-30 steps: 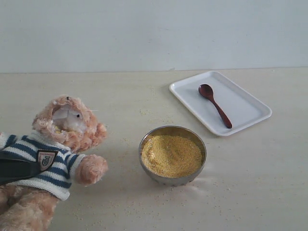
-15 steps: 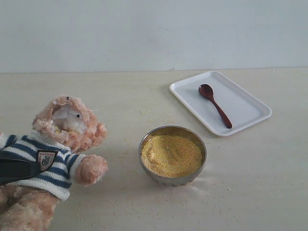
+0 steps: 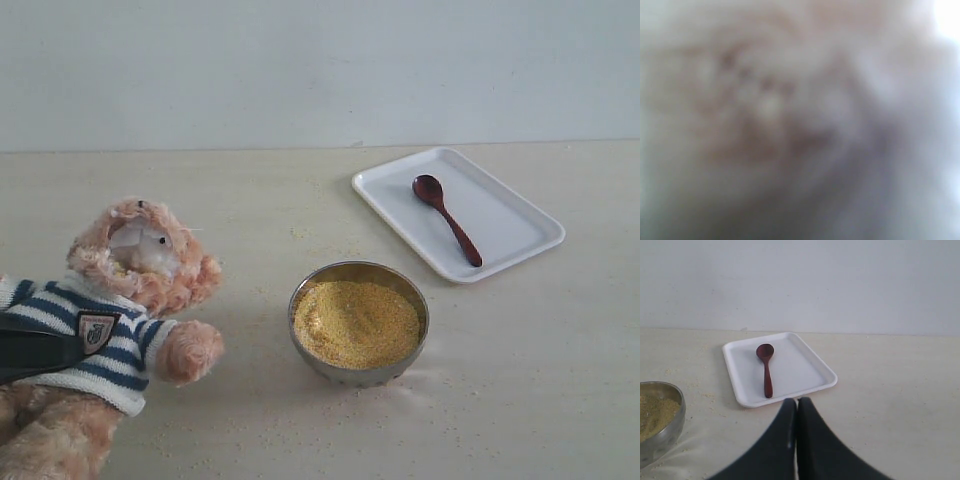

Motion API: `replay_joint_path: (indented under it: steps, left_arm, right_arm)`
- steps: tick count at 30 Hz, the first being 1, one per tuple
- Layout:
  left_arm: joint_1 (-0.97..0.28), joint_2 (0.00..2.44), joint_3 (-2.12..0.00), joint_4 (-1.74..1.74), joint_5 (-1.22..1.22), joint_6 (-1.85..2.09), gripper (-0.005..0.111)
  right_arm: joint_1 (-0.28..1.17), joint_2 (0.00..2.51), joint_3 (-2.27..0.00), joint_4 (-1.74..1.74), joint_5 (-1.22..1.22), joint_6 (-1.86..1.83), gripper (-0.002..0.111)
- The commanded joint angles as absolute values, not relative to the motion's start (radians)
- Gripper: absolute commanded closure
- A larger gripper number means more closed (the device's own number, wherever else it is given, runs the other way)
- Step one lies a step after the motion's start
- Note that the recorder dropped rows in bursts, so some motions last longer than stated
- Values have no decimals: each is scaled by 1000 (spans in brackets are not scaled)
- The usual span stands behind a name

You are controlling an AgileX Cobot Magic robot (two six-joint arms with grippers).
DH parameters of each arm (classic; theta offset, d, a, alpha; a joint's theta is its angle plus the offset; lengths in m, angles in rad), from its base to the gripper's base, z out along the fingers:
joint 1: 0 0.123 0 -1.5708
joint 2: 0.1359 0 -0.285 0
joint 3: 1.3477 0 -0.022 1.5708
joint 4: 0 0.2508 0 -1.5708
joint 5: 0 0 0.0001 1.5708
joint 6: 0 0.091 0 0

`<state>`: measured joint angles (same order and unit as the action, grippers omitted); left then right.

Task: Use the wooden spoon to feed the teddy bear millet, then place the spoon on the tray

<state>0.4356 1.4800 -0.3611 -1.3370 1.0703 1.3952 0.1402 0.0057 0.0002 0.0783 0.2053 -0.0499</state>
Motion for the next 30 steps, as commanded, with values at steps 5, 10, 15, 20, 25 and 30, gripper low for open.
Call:
replay_joint_path:
  steps: [5,10,15,20,25,30]
  left_arm:
    - [438,1479,-362,-1433,1184,1378,102]
    - [438,1479,-382,-1489,1179,1383,102]
    - [438,1479,-400,-1433,1025,1374,102]
    - [402,1479,-400,-1439,943,1379,102]
    - [312,1479,-403,-1492,909,1396,102]
    - [215,1490,-403,-1621,877,1476,102]
  right_arm:
    - [137,0,0,78,199,-50,108]
    - [137,0,0,78,199,-50,108]
    - [137,0,0,78,199,-50,108]
    - [137,0,0,78,199,-50,108]
    - [137,0,0,78,199,-50,108]
    - [137,0,0,78,208,-50,108]
